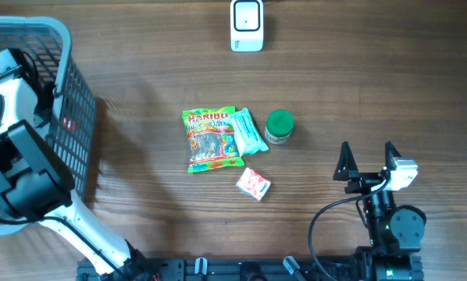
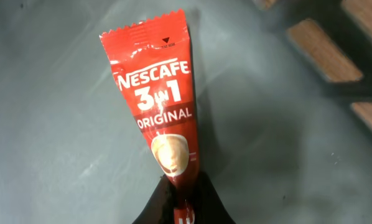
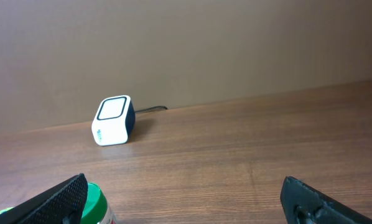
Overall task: Scan the item barcode
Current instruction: 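Grasp the red Nescafe stick with left gripper, lay it on Haribo bag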
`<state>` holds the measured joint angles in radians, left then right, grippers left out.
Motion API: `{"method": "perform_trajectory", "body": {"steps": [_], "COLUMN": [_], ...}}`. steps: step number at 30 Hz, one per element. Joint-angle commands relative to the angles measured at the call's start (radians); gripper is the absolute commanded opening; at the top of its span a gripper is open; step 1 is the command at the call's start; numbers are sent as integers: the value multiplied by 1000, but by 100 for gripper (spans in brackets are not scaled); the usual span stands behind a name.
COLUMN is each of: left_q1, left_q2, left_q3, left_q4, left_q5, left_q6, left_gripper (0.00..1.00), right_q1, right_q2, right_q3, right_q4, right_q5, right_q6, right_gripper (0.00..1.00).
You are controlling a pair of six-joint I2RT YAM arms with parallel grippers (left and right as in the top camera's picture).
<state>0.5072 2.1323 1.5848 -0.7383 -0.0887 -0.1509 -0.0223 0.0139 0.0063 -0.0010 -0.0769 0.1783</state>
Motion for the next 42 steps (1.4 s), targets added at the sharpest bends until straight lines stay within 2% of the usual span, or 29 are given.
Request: {"method": "perform_trajectory", "body": {"steps": [1, 3, 10, 17, 22, 25, 28, 31, 34, 39, 40, 42], "left_q1": [9, 9, 9, 5, 5, 5, -17, -99, -266, -558, -656, -752], "left_q2": [58, 18, -253, -308, -499, -632, -755, -863, -956, -931, -895, -844], "left_q3": [-65, -64, -64, -64, -64, -64, -64, -64, -64, -77, -84, -98], "left_q4": [-69, -82, -135, -224, -220, -247, -265, -261, -203, -201, -208, -211], "left_q5": [-107, -188, -197, -313, -305, -249, -123, 12, 240, 285, 322, 342], "left_q6": [-39, -96, -251, -250, -246, -220, -193, -194, -198, -224, -224, -223], "left_gripper": [4, 4, 4, 4, 4, 4, 4, 4, 4, 4, 4, 4], "right_q1": [3, 3, 3, 3, 3, 3, 3, 3, 3, 3, 3, 3], "right_q2": [-5, -5, -5, -5, -5, -5, -5, -5, -5, -5, -5, -5], "right_q3": [-1, -1, -1, -1, -1, -1, -1, -1, -1, -1, -1, -1], "right_q4": [2, 2, 2, 2, 2, 2, 2, 2, 2, 2, 2, 2], "right_q5": [10, 10, 10, 10, 10, 10, 10, 10, 10, 10, 10, 10], "right_q6": [5, 6, 6, 6, 6, 6, 6, 5, 6, 6, 6, 6], "right_gripper": [100, 100, 100, 100, 100, 99, 100, 100, 100, 100, 100, 100]}}
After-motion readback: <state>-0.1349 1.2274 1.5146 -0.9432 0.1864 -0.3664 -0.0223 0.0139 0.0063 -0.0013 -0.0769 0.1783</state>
